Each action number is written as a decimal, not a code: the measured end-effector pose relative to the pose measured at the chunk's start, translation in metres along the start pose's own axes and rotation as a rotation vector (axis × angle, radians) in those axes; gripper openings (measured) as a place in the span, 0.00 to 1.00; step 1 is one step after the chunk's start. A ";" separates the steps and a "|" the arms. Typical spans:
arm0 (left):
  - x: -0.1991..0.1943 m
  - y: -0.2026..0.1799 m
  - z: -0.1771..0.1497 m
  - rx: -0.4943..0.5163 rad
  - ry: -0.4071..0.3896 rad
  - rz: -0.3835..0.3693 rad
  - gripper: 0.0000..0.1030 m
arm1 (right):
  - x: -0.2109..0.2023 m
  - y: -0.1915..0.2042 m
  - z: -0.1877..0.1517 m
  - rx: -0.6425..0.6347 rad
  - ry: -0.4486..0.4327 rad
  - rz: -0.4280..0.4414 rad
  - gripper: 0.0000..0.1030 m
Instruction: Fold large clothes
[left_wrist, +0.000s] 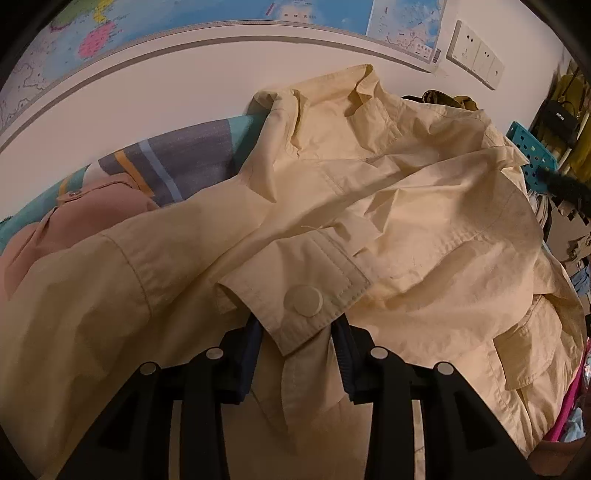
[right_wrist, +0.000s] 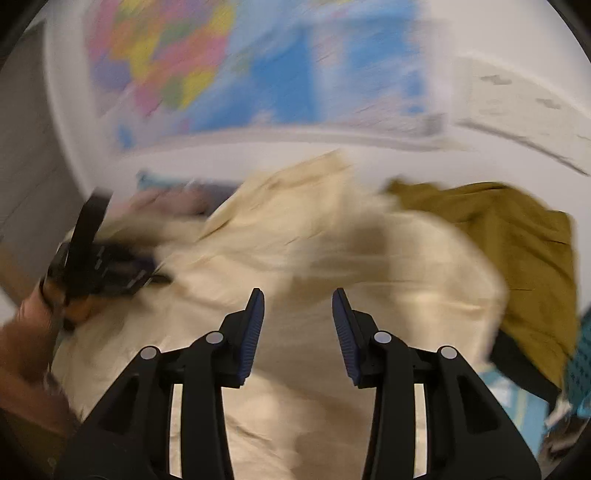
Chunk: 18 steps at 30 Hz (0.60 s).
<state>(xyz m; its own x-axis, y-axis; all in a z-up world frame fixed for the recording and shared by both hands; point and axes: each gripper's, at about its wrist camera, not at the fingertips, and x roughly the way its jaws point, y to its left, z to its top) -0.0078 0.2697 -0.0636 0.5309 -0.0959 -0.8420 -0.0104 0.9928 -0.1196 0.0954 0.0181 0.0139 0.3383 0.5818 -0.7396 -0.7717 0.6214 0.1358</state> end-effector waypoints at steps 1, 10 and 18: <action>0.000 -0.001 0.001 0.000 0.000 0.007 0.34 | 0.016 0.011 -0.002 -0.027 0.033 0.004 0.36; -0.078 -0.005 -0.023 0.075 -0.154 0.108 0.54 | 0.098 0.005 -0.025 0.017 0.205 -0.050 0.36; -0.154 0.040 -0.060 0.043 -0.261 0.299 0.59 | 0.049 0.045 -0.015 -0.028 0.086 0.039 0.56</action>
<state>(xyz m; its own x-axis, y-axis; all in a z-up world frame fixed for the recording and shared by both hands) -0.1406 0.3200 0.0300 0.7076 0.2134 -0.6736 -0.1640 0.9769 0.1372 0.0694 0.0668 -0.0262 0.2611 0.5577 -0.7879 -0.7984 0.5835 0.1485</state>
